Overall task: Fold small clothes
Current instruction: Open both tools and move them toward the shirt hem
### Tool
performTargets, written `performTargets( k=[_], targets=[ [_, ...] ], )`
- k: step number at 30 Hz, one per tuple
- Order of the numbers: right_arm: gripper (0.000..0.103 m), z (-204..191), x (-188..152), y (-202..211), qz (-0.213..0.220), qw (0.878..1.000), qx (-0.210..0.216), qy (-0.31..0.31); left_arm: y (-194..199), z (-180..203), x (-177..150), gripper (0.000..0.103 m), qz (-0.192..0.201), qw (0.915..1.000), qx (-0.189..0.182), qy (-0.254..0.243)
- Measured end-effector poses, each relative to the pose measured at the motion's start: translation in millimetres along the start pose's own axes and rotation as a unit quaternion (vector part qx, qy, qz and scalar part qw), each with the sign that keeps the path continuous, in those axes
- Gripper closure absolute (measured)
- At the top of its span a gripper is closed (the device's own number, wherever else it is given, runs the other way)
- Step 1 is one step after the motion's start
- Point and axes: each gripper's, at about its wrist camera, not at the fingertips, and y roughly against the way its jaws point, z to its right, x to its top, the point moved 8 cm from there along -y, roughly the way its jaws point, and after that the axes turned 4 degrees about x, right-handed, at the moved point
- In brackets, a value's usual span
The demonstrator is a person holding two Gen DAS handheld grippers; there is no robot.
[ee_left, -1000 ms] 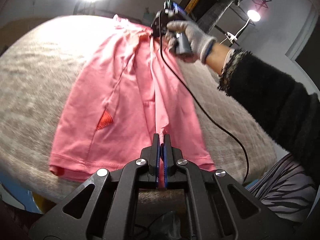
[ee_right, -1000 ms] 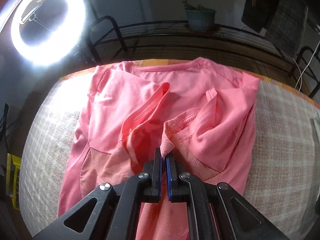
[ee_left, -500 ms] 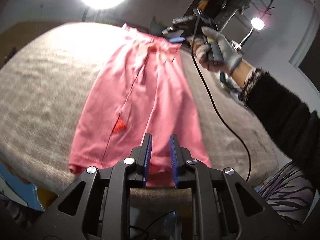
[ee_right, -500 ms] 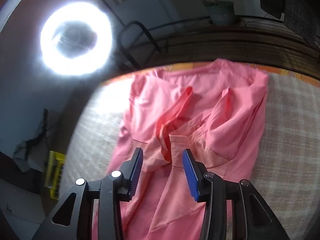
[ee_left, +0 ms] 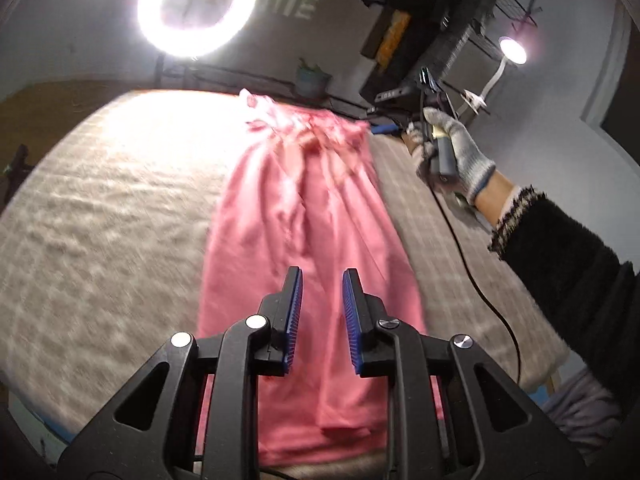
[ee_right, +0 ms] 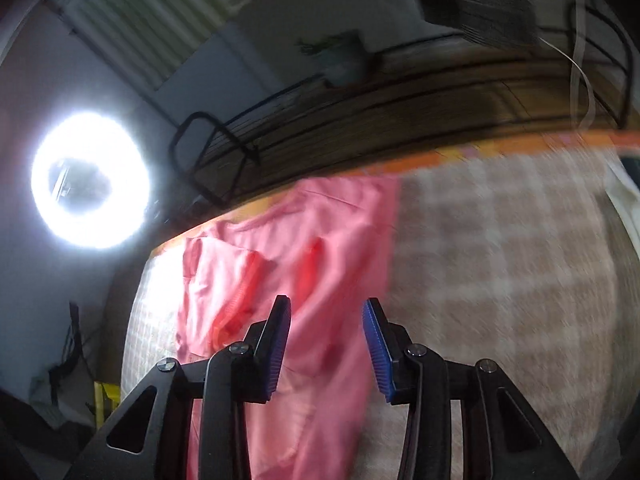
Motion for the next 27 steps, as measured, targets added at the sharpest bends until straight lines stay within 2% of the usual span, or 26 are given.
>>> performTargets(
  k=[2, 5, 7, 9, 10, 11, 12, 13, 14, 20, 24, 25, 27],
  targets=[
    [0.060, -17.2, 7.2, -11.5, -0.010, 0.999, -0.006, 0.034, -5.9, -6.7, 1.1, 0.084, -0.003, 0.9998, -0.003, 0.020],
    [0.052, -34.0, 21.1, -37.6, -0.025, 0.995, -0.060, 0.078, -19.2, -10.2, -6.5, 0.084, -0.030, 0.9985, -0.017, 0.042],
    [0.054, -37.7, 25.0, -59.6, -0.046, 0.992, -0.081, 0.087, -23.1, -8.8, -9.6, 0.084, -0.040, 0.9980, -0.021, 0.043],
    [0.056, -33.2, 24.7, -81.4, -0.073, 0.985, -0.125, 0.098, -21.1, -8.6, -9.0, 0.084, -0.038, 0.9983, -0.023, 0.040],
    [0.062, -29.4, 24.4, -89.6, -0.083, 0.980, -0.146, 0.105, -19.6, -8.9, -7.3, 0.084, -0.034, 0.9985, -0.022, 0.038],
    [0.075, -26.6, 23.9, -96.0, -0.088, 0.977, -0.158, 0.112, -18.2, -8.9, -6.0, 0.084, -0.031, 0.9986, -0.022, 0.037],
    [0.081, -25.3, 25.0, -96.7, -0.081, 0.975, -0.169, 0.122, -16.9, -10.1, -4.7, 0.084, -0.029, 0.9986, -0.022, 0.038],
    [0.099, -25.3, 25.0, -94.1, -0.075, 0.974, -0.170, 0.127, -16.3, -11.5, -3.6, 0.084, -0.028, 0.9985, -0.023, 0.041],
    [0.103, -26.4, 24.8, -91.4, -0.076, 0.976, -0.159, 0.125, -15.9, -12.8, -2.9, 0.084, -0.028, 0.9982, -0.026, 0.046],
    [0.103, -55.8, 40.4, -55.0, -0.026, 0.983, -0.097, 0.151, -17.3, -17.5, -6.1, 0.084, -0.042, 0.9962, -0.040, 0.065],
    [0.103, -75.1, 49.0, -68.3, -0.015, 0.987, -0.051, 0.154, -17.5, -18.8, -6.6, 0.084, -0.043, 0.9963, -0.036, 0.064],
    [0.103, -77.9, 46.9, -79.6, -0.022, 0.986, -0.049, 0.158, -17.9, -19.6, -6.5, 0.084, -0.043, 0.9964, -0.034, 0.065],
    [0.103, -75.1, 41.1, -95.9, -0.035, 0.982, -0.080, 0.168, -18.6, -21.5, -6.1, 0.084, -0.044, 0.9962, -0.031, 0.068]
  ],
)
